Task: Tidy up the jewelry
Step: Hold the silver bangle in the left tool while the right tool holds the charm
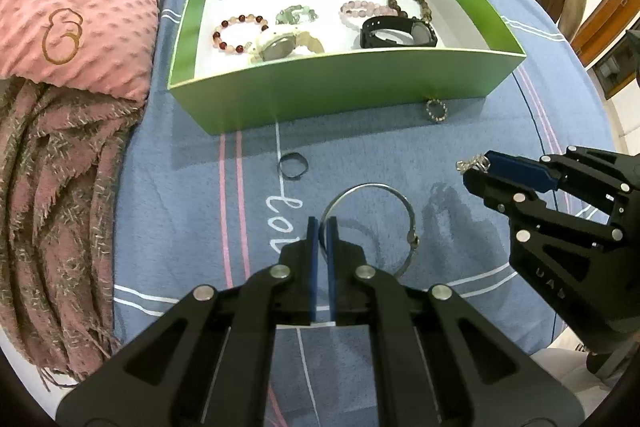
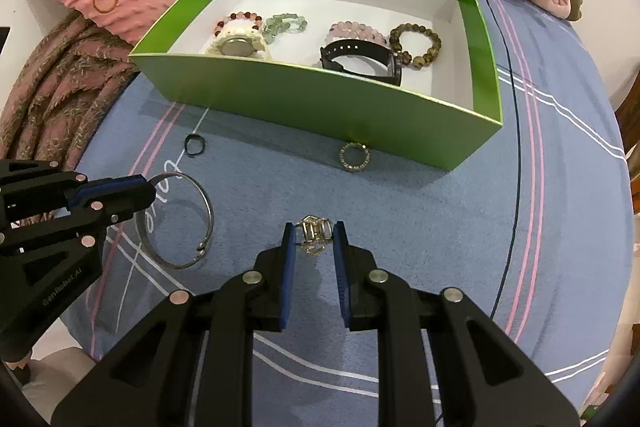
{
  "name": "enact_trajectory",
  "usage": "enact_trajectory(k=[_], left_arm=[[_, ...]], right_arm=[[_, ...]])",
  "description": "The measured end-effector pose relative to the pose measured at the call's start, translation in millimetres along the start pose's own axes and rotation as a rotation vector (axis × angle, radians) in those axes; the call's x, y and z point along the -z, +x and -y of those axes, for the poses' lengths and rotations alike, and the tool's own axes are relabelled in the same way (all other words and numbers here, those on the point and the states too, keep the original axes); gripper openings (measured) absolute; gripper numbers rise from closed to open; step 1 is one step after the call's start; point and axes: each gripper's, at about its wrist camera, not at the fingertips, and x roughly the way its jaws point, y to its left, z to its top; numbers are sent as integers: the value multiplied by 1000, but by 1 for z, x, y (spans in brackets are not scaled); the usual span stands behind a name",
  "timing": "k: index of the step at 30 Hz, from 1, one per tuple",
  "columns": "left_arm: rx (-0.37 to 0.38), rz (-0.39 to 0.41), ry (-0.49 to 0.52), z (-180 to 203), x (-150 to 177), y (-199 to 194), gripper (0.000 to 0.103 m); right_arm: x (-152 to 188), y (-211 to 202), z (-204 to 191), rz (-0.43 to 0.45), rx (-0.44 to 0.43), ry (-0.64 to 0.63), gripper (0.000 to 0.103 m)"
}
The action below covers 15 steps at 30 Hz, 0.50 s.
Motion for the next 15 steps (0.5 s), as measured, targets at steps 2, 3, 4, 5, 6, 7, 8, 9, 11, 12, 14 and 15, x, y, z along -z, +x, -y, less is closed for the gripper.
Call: enact_trajectory(k=[2, 3, 4, 5, 6, 7, 8, 9, 11, 12, 14, 15], left_arm=[[-3, 4, -2, -1, 0, -2, 4], [-4, 6, -4, -2, 0, -3, 4], [-5, 7, -5, -2, 0, -3, 4], [-5, 9, -7, -2, 0, -4, 4], [-5, 10, -8, -3, 0, -5, 4], [-5, 13, -9, -3, 0, -6, 4], [-5, 16, -9, -3, -1, -7, 4], [-4, 19, -8, -3, -1, -8, 4], [-3, 23, -7, -3, -1, -10, 4], [-3, 24, -6, -3, -2, -10, 4], [-3, 23, -6, -3, -1, -10, 4], [-3, 22, -6, -3, -1, -10, 4]], right_arm=[[1, 0, -1, 1, 8, -5, 19], [1, -1, -1, 1, 9, -6, 19], [1, -1, -2, 2, 11, -8, 19], [1, -1, -2, 3, 16, -10, 19], [1, -2, -3, 4, 19, -12, 19], [1, -2, -3, 5, 20, -14, 19], [0, -3, -3, 7, 19, -14, 19], [0, -3, -3, 8, 20, -15, 19], [0, -3, -3, 8, 20, -16, 19], [0, -3, -3, 8, 20, -16, 19], [1, -3, -3, 7, 20, -15, 19], [1, -3, -3, 7, 20, -14, 19]])
